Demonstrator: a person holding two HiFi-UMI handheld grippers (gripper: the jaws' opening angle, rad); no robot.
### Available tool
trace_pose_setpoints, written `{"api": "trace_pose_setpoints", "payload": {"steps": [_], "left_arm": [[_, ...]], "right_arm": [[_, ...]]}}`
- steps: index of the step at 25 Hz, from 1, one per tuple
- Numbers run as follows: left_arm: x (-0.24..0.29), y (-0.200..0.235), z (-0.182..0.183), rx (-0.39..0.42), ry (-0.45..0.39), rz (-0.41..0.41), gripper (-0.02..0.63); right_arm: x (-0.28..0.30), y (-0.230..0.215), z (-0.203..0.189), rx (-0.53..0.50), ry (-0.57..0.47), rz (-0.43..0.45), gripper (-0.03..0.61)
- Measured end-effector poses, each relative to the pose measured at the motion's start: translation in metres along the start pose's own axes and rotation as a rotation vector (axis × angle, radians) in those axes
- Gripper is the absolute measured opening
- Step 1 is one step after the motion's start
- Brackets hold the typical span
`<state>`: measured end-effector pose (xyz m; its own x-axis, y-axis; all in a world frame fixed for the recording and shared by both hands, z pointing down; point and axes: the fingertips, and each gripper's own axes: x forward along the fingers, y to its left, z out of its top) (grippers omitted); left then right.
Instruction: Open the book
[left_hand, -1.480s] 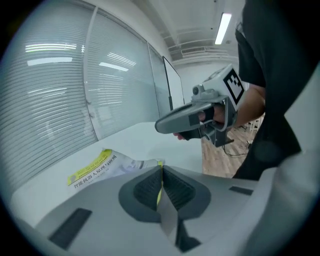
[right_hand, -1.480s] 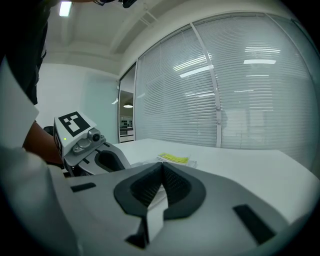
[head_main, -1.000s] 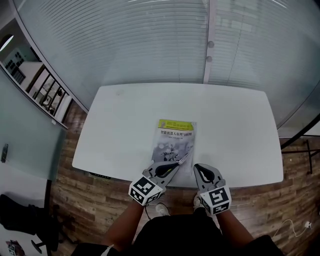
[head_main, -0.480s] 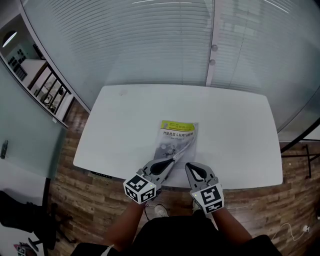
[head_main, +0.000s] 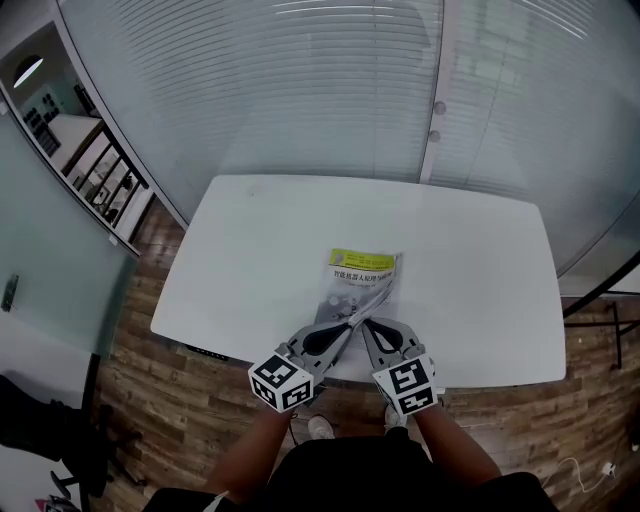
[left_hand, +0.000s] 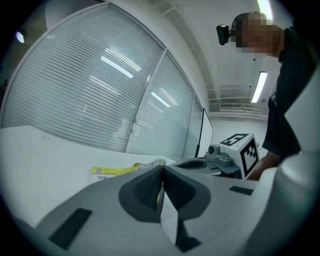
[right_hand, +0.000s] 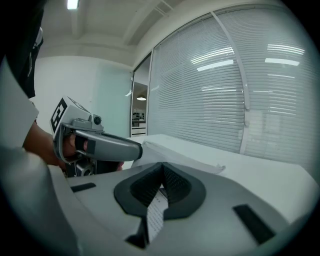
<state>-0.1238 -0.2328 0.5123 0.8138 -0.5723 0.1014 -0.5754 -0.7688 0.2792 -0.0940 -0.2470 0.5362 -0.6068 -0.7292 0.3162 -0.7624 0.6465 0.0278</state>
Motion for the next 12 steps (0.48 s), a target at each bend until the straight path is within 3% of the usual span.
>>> {"api": "trace_pose_setpoints", "payload": {"steps": [12], "left_arm": [[-0.012,0.015,0.019,-0.007,-0.052,0.027,0.023]], "right_arm": [[0.024,0.009,0.027,-0.029,-0.04,0.048,0.006]]}}
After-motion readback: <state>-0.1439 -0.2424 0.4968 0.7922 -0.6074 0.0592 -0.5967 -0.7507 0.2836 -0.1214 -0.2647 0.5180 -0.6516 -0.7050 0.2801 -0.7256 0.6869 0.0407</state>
